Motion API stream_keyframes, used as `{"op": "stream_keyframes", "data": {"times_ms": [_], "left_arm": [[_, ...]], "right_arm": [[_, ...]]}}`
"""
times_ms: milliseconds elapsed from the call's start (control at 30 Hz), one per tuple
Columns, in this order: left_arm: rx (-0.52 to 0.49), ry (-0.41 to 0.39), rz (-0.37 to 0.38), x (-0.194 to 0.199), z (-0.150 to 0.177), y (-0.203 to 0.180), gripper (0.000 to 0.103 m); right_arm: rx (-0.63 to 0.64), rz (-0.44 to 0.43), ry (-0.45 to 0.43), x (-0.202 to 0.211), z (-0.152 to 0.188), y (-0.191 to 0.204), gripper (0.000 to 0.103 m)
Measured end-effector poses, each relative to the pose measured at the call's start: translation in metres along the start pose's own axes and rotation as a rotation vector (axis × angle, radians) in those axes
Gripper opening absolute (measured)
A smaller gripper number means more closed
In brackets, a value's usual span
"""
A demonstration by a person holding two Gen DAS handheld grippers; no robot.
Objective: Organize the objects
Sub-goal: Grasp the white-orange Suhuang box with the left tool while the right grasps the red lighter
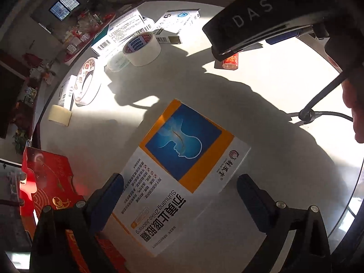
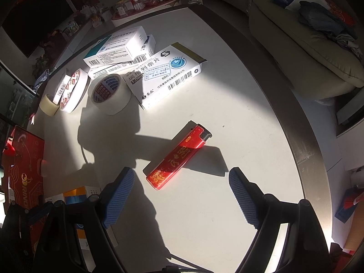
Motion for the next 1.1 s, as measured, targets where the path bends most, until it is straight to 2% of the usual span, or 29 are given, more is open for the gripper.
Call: {"op": "stream_keyframes", "data": {"times_ms": [100, 133, 200, 333, 400, 467, 500, 600, 733, 800, 900, 1100], "left_arm": [[-0.040, 0.022, -0.044, -0.011, -0.016, 0.012, 0.103], [-0.045, 0.030, -0.028, -0.014, -0.020, 0.013, 0.103], [0.004, 0.060, 0.063, -0.012, -0.013, 0.011, 0.103], [0.197, 0.143, 0.247, -0.023, 0.002, 0.021, 0.103], [0.235, 0.118, 0.244, -0.022, 0.005, 0.027, 0.102], [0.277, 0.101, 0.225, -0.019, 0.007, 0.031, 0.097], [0.297, 0.092, 0.216, -0.016, 0.007, 0.032, 0.091], [0.362, 0.080, 0.181, -0.011, 0.011, 0.035, 0.087], [0.449, 0.045, 0.142, -0.010, 0.014, 0.044, 0.087], [0.484, 0.035, 0.125, -0.011, 0.013, 0.049, 0.087], [0.520, 0.029, 0.108, -0.014, 0.009, 0.056, 0.087], [0.573, 0.023, 0.077, -0.021, 0.001, 0.075, 0.089]], "right_arm": [[0.002, -0.001, -0.001, 0.005, 0.005, -0.003, 0.085], [0.008, 0.004, 0.001, 0.007, 0.007, -0.005, 0.085], [0.019, 0.018, 0.009, 0.008, 0.010, -0.010, 0.085], [0.042, 0.025, 0.014, 0.011, 0.014, -0.014, 0.085], [0.052, 0.028, 0.013, 0.012, 0.014, -0.014, 0.085], [0.058, 0.036, 0.008, 0.012, 0.013, -0.015, 0.085], [0.060, 0.040, 0.008, 0.011, 0.013, -0.015, 0.085], [0.045, 0.025, 0.003, 0.007, 0.009, -0.008, 0.085], [0.030, 0.041, 0.011, -0.005, 0.004, 0.005, 0.085], [0.049, 0.081, 0.016, -0.012, 0.002, 0.011, 0.085], [0.101, 0.150, -0.005, -0.020, -0.005, 0.016, 0.079], [0.113, 0.138, 0.011, -0.023, -0.010, 0.019, 0.069]]}}
Point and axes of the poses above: each gripper's, at about its wrist camera, not at the fingertips, and x roughly against the way its jaws point, y to its left, z to its underside, the point moved 10 cm from there along -x, roughly the way its jaws point, and after that the axes turned 7 degrees about -y, right-handed, at the moved point
